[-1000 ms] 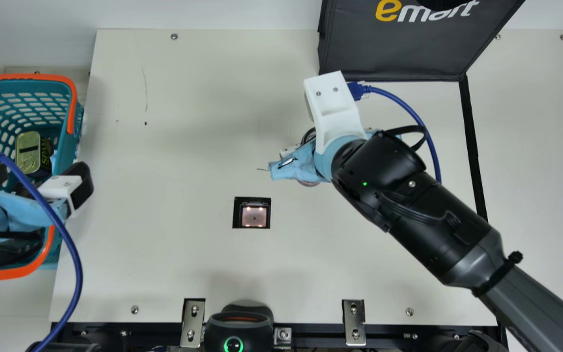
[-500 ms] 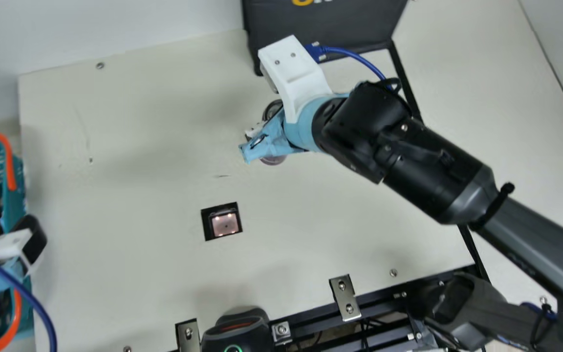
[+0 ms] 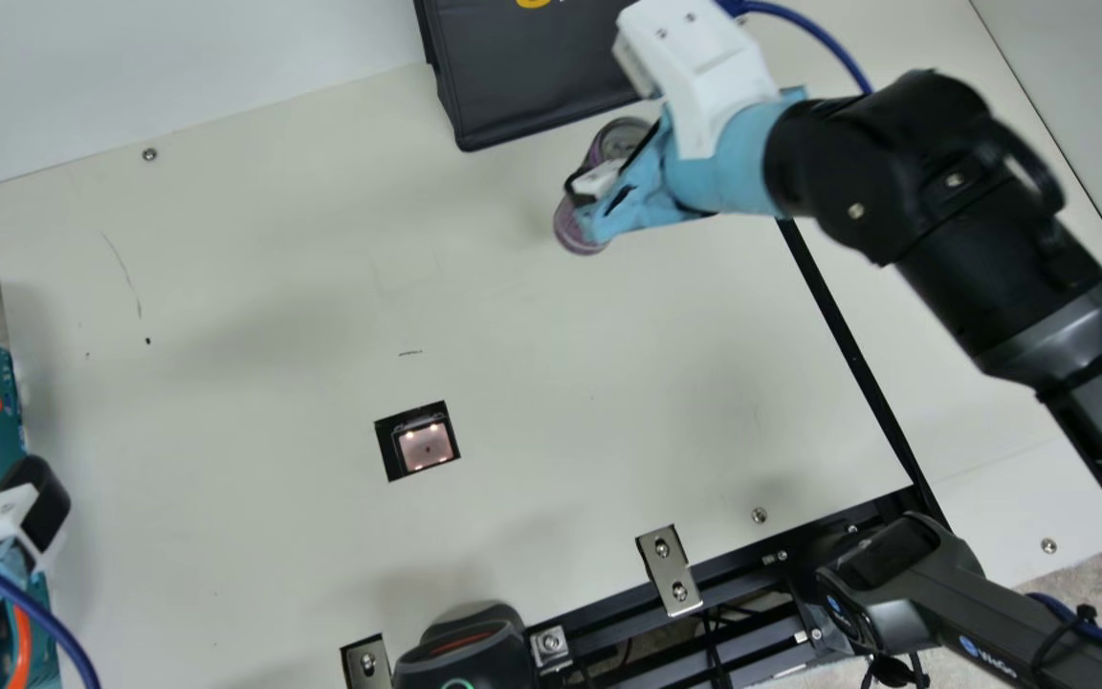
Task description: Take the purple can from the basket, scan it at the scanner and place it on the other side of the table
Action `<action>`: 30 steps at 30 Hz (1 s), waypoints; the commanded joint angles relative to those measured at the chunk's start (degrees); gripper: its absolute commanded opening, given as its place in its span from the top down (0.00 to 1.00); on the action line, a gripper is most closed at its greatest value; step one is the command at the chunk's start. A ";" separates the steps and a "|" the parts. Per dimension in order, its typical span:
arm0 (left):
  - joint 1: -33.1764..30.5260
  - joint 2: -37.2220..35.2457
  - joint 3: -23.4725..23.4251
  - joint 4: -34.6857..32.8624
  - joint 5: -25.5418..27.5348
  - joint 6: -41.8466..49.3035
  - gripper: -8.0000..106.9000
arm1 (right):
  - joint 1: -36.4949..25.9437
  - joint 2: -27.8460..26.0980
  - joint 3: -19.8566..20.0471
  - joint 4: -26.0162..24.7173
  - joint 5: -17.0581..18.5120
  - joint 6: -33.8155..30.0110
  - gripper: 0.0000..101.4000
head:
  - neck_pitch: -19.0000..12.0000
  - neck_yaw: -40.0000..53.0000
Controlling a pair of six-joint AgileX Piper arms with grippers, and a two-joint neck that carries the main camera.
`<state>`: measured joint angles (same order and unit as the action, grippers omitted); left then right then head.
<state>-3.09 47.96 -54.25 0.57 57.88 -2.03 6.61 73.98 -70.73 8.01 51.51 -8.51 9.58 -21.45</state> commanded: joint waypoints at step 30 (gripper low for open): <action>0.00 0.00 0.00 0.00 0.00 0.00 0.15 | -36.03 20.52 -19.23 3.13 -2.66 -19.99 1.00 | -1.66 -0.13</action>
<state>-3.09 47.96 -54.25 0.57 57.88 -2.03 -29.34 92.99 -88.42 11.36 48.88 -28.81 9.58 -21.45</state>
